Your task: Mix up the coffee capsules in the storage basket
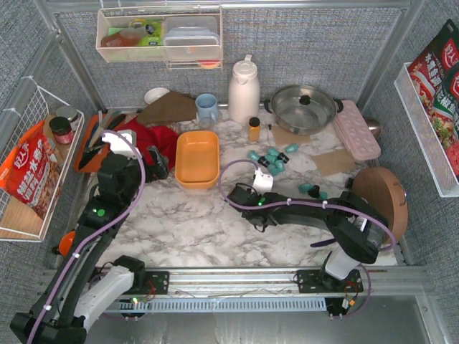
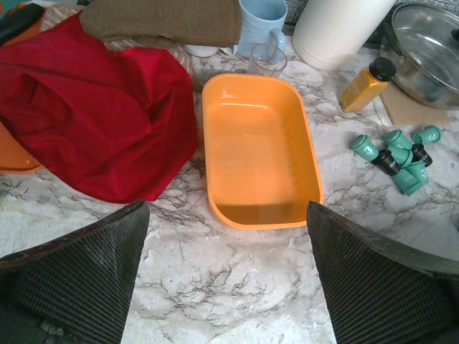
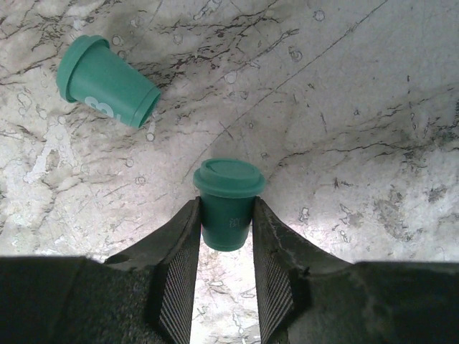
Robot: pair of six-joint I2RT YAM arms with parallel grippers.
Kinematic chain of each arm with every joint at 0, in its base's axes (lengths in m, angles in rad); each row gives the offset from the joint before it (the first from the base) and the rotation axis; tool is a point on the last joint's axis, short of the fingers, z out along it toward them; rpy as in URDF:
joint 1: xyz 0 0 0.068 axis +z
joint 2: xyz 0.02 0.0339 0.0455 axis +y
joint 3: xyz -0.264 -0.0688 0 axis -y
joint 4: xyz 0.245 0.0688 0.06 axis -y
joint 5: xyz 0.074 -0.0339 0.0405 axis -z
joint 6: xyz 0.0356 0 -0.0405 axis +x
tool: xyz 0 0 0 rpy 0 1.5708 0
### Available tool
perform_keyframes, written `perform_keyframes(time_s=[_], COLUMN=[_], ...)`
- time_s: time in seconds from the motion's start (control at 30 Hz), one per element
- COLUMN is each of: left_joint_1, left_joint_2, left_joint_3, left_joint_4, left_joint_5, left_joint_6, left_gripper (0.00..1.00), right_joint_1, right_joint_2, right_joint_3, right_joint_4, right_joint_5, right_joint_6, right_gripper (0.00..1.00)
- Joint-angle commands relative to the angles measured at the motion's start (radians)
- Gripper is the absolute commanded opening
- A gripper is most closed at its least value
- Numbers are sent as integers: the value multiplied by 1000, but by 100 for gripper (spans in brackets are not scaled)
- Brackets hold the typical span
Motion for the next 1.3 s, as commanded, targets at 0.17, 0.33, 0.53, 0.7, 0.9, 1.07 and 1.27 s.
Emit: perform_keyframes(time_s=[0.17,0.33,0.53,0.7,0.9,1.07,1.27], left_joint_1=[2,1,1,2,1,1,-15], left_joint_2=[-1,0,19,51,90,113,271], left_joint_3=[3,2,3,13,12,-36,20], left_joint_4=[5,8,13,14,58,181,241], left_joint_5=[-9,-9,17,89,194,283,438], left_joint_6=[-4,-6,-18,-27,-66,-183,-243], left_gripper=[99,99,99,99,99,99,99], right_joint_1=[1,1,-2,-11,-15,-19,-42], right_joint_2=[-4,-57,-228,-367,-563,-688,-715], right_joint_3=[-9,-30,-130,-178,-292,-421,-480], right_joint_4=[-10,52,316,449,637,864,967], right_joint_5=[18,-5,-100,-252,-393,-457,-462], right_joint_6=[-40,-168,-517,-825,-1098,-1287,-1393], right_gripper=[33,32,32,32,32,32,32])
